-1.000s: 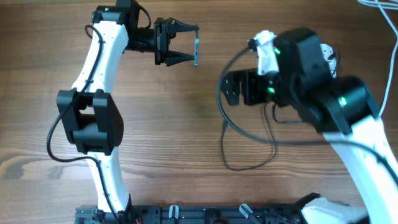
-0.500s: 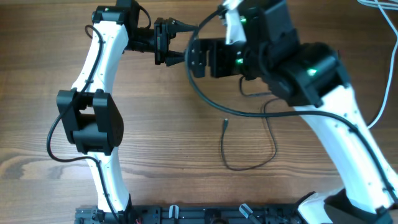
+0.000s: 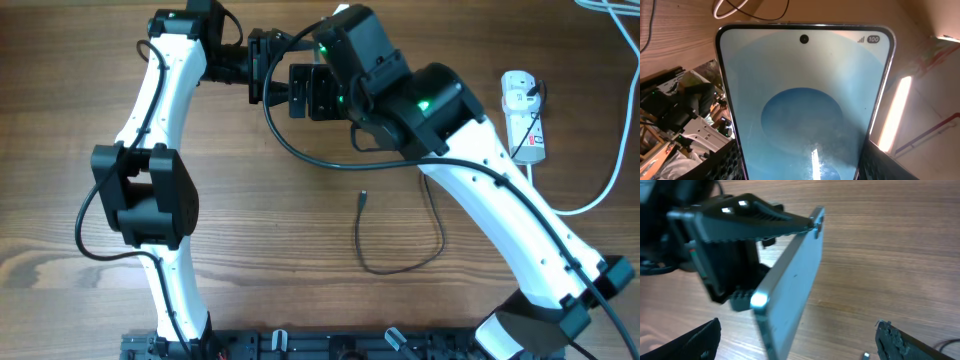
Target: Plug charger to phone and switch on socket
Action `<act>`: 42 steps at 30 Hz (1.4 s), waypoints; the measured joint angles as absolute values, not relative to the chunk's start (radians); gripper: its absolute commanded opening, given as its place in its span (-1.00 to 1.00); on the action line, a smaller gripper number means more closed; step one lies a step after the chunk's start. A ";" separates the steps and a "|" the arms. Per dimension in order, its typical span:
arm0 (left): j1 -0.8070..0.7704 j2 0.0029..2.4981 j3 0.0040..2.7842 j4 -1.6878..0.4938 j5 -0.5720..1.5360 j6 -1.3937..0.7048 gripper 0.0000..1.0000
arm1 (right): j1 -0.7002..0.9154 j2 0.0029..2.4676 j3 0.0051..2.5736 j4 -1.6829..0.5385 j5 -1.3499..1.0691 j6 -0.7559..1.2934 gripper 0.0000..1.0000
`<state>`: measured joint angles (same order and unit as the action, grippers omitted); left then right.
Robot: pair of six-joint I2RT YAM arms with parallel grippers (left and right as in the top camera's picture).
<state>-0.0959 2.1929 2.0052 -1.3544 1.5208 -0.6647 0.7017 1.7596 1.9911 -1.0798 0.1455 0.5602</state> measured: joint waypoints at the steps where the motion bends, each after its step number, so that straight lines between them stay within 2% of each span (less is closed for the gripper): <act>1: -0.096 2.193 2.005 -1.354 1.520 -0.665 0.08 | 0.704 1.768 1.991 -1.079 0.162 0.561 0.88; 8: -0.096 2.193 2.005 -1.354 1.464 -0.664 0.08 | 0.711 1.783 1.991 -1.053 0.204 0.575 0.55; 16: -0.096 2.193 2.005 -1.354 1.443 -0.665 0.08 | 0.711 1.790 1.991 -1.060 0.211 0.632 0.48; 20: -0.096 2.193 2.005 -1.354 1.436 -0.694 0.09 | 0.715 1.807 1.991 -1.060 0.212 0.640 0.33; 24: -0.096 2.193 2.005 -1.354 1.436 -0.703 0.09 | 0.727 1.820 1.991 -1.046 0.216 0.643 0.28; 35: -0.096 2.193 2.005 -1.354 1.436 -0.740 0.14 | 0.729 1.830 1.991 -1.032 0.265 0.657 -0.32; 42: -0.096 2.193 2.005 -1.354 1.436 -0.743 0.14 | 0.729 1.830 1.991 -1.031 0.267 0.655 -0.39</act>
